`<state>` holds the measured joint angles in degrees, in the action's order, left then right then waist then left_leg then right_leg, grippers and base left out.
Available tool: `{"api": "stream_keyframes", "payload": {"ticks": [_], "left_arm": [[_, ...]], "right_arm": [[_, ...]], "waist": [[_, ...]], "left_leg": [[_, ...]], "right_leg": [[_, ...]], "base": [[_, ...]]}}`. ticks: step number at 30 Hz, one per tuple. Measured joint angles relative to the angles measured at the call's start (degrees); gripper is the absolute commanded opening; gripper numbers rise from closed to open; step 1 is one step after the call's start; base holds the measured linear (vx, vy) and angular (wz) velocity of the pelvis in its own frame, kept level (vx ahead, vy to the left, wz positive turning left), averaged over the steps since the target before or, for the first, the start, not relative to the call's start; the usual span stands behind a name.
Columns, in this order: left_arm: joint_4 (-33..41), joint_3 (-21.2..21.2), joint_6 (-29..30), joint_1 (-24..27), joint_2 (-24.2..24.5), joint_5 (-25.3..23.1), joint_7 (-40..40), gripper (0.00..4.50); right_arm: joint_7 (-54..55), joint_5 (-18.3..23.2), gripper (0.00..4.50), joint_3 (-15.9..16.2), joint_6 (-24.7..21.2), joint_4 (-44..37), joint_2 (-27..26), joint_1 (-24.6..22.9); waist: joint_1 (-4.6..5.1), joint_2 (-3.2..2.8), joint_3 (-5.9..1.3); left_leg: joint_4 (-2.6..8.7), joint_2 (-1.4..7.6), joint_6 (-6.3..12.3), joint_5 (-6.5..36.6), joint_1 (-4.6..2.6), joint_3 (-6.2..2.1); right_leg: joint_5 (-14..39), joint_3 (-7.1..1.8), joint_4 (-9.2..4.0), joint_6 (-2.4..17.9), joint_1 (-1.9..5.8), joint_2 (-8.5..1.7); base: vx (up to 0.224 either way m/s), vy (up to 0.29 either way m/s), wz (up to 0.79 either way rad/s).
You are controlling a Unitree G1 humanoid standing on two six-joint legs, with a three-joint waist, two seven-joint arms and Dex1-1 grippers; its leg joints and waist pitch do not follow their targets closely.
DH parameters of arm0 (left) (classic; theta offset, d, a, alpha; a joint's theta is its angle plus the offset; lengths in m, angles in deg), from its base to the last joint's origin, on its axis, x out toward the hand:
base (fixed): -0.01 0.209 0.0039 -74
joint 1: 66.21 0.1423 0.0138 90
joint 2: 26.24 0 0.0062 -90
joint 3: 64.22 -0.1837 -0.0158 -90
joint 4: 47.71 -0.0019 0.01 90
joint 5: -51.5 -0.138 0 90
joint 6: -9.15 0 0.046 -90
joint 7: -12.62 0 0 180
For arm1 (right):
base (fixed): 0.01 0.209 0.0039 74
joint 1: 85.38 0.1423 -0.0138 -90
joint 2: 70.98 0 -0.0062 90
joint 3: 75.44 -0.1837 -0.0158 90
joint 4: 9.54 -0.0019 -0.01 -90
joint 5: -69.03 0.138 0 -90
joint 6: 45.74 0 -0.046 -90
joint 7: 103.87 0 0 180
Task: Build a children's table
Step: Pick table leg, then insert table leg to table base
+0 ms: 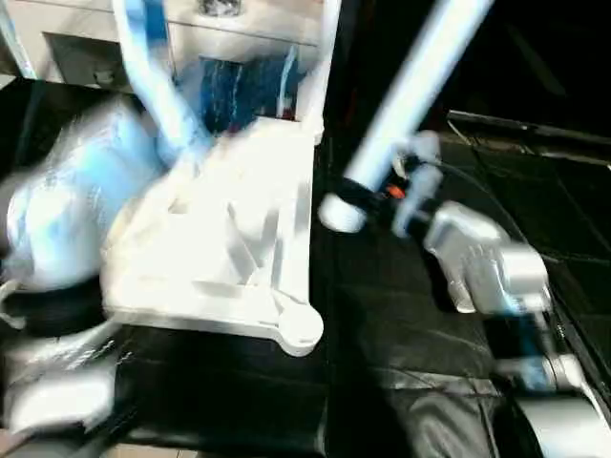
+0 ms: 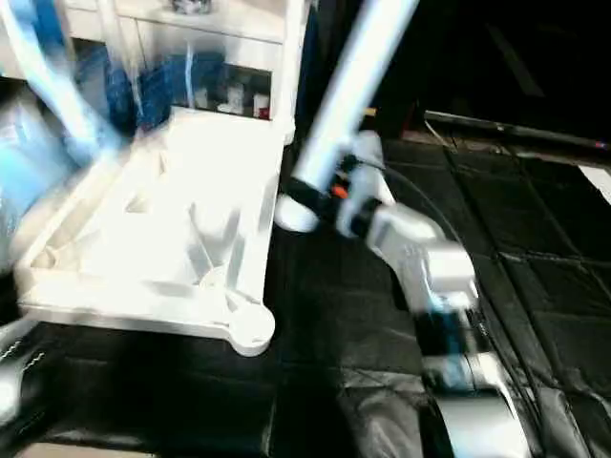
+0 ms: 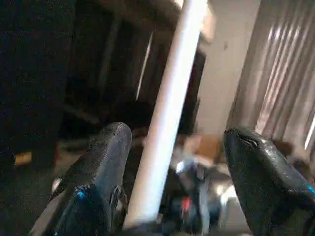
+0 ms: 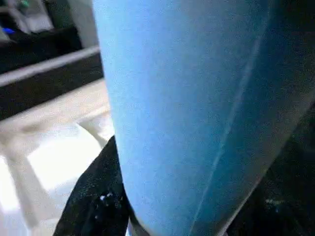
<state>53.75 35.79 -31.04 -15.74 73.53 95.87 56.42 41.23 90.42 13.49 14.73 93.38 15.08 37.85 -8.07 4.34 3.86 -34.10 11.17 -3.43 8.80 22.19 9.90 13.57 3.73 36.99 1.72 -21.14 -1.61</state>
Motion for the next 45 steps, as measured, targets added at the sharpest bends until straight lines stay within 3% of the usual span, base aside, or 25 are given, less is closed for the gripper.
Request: {"api": "stream_keyframes", "payload": {"ticks": [2, 7, 15, 18, 26, 37, 45], "left_arm": [[0.06, -2.57, -1.5, 2.71, 2.55, -1.48, 3.56, 3.39], [-0.92, -16.12, -10.84, 13.92, 16.69, -11.87, 17.22, 3.39], [-1.5, -25.79, -18.11, 20.13, 25.55, -22.36, 24.9, 3.39], [-2.39, -28.55, -21.39, 21.77, 26.38, -26.1, 25.33, 3.09], [-11.76, -30.25, -29.94, 19.72, 22.87, -34.24, 20.42, 2.48], [-16.9, -30.78, -35.65, 19.14, 22.69, -36.56, 23.21, 1.66], [-17.62, -30.77, -36.27, 18.92, 23.01, -36.57, 25.99, 1.11]], "right_arm": [[0.77, -0.11, 1.94, 0.25, -0.26, -1.69, -0.01, -1.89], [3.32, 0.31, 1.94, -0.59, 0.05, -7.81, -1.29, -8.93], [3.43, 0.7, 1.94, 0.57, 0.31, -13.47, -1.78, -15.49], [3.73, 0.49, 1.94, 0.67, 0.32, -13.86, -1.72, -16.01], [4.11, 0.25, 1.94, 1.09, 0.33, -15.08, -1.5, -16.51], [2.01, 0.53, 1.94, 2.45, -0.17, -17.34, -0.03, -18.66], [1.82, 0.69, 1.94, 3.54, -0.34, -17.53, 0.43, -19.74]], "waist": [[0.1, -0.03, 0.01], [0.34, -0.27, 0.08], [0.92, -0.49, 0.12], [1.39, -0.54, 0.15], [1.57, -0.52, 0.12], [1.55, -0.55, 0.14], [1.57, -0.55, 0.14]], "left_leg": [[0.01, 0.0, 0.0, 0.0, -0.05, 0.0], [0.22, -0.01, -0.01, 0.0, -0.17, 0.02], [0.23, -0.02, -0.01, 0.0, -0.33, 0.02], [0.23, -0.02, -0.01, 0.0, -0.36, 0.02], [0.26, -0.02, -0.01, 0.0, -0.54, 0.02], [0.3, -0.02, -0.01, 0.0, -0.54, 0.03], [0.31, -0.01, -0.01, 0.0, -0.59, 0.03]], "right_leg": [[0.0, -0.01, 0.02, 0.0, 0.02, 0.0], [0.14, -0.06, -0.01, -0.23, -0.02, 0.04], [0.13, -0.08, 0.01, -0.21, 0.08, 0.03], [0.12, -0.07, 0.05, -0.19, 0.08, 0.03], [0.08, -0.07, 0.07, -0.14, 0.19, 0.02], [-0.1, -0.07, 0.06, 0.19, 0.16, 0.02], [-0.12, -0.07, 0.07, 0.22, 0.17, 0.02]], "base": [[0.0, 0.0, 0.0], [0.0, 0.0, 0.0], [0.0, 0.0, 0.0], [0.0, 0.0, 0.0], [0.0, 0.0, 0.0], [0.0, 0.0, 0.0], [0.0, 0.0, 0.0]]}}
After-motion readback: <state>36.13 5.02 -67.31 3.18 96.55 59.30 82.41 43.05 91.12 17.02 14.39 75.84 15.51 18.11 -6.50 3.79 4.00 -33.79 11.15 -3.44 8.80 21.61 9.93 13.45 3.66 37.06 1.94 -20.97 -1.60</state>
